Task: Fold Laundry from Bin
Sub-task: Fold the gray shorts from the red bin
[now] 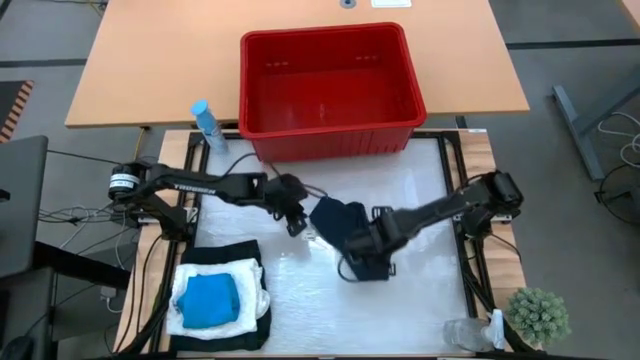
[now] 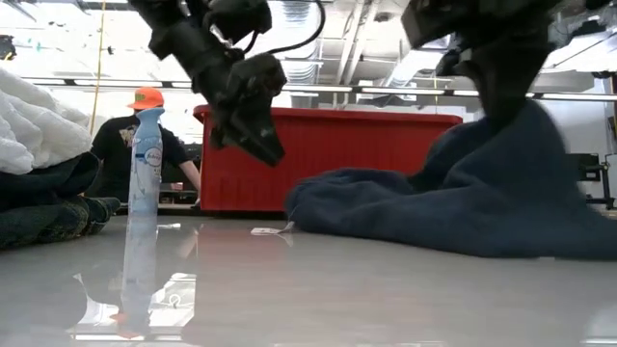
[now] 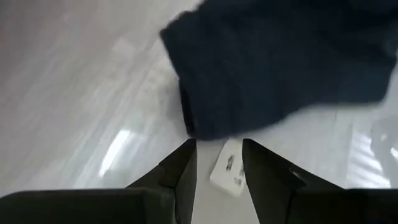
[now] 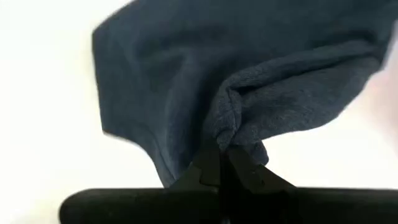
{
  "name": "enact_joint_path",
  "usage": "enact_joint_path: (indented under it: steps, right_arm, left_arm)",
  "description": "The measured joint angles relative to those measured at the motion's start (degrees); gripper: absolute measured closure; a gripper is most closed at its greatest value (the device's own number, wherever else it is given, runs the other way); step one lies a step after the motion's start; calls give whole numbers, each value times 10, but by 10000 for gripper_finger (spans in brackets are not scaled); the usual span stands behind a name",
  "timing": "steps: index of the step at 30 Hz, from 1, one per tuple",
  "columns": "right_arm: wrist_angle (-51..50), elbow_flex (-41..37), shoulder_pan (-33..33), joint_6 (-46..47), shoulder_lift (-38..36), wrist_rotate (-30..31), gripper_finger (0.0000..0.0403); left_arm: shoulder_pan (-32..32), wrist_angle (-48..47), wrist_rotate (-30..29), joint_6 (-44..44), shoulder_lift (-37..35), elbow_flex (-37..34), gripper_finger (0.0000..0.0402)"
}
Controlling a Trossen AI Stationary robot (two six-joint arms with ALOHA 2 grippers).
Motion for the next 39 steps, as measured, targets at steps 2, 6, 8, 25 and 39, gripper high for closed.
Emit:
enact_joint_path:
  steps: [2, 6, 8, 25, 39]
  right_arm:
    - [9, -3, 18, 31, 0, -24, 380]
    - [34, -36, 52, 82, 0, -62, 380]
    - [45, -54, 70, 105, 0, -73, 380]
    - [64, -66, 114, 211, -128, -78, 223]
    - [146, -87, 20, 177, -170, 134, 164]
  left_arm:
    - [-3, 62, -4, -8, 0, -31, 285]
    - [-2, 160, -27, -7, 0, -73, 285]
    - [1, 205, -37, 3, 0, -77, 285]
    - [-38, 293, 83, -31, 0, -77, 285]
    - [-103, 330, 11, -75, 84, -77, 285]
